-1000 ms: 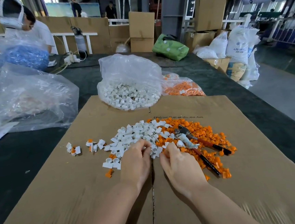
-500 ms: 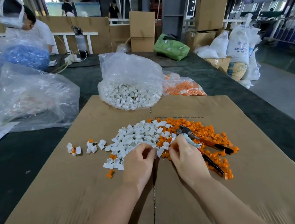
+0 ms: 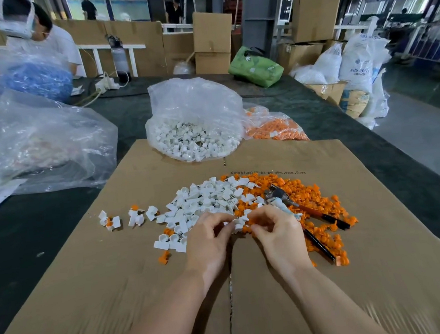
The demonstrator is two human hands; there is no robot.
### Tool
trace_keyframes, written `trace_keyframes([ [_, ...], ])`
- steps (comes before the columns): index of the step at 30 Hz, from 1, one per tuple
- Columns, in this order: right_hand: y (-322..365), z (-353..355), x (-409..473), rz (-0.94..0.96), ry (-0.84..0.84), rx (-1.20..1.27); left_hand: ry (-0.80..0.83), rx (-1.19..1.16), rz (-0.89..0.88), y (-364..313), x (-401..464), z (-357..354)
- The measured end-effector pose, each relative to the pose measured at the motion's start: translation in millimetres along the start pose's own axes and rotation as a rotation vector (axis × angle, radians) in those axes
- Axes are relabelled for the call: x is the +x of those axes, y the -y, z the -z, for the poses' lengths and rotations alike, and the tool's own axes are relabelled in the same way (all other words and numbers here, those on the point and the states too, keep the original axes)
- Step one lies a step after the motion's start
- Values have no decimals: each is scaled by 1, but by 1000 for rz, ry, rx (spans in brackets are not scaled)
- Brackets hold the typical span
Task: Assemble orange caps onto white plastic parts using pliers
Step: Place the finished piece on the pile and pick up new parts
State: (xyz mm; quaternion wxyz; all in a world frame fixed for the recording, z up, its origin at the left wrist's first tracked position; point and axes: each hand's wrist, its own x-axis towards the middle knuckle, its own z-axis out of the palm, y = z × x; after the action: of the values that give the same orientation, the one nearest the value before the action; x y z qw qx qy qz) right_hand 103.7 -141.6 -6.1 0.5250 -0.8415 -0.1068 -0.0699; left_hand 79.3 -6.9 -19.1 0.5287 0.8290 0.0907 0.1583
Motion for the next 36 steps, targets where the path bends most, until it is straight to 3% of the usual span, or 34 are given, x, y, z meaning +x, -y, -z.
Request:
trace_keyframes([
  [6,1,1,1,-60,-27,69,29,-108,59,-4,-4,2],
  [12,4,-3,-1,-111,-7,108,38,-59,95,1,0,1],
  [23,9,-6,-4,44,-18,-417,71,-324,179,-6,-3,-3],
  [32,6,-13,-11,145,10,-472,59,-113,47,-6,-11,-4],
  [36,8,-5,-11,159,39,-385,42,-219,113,-7,-11,-2],
])
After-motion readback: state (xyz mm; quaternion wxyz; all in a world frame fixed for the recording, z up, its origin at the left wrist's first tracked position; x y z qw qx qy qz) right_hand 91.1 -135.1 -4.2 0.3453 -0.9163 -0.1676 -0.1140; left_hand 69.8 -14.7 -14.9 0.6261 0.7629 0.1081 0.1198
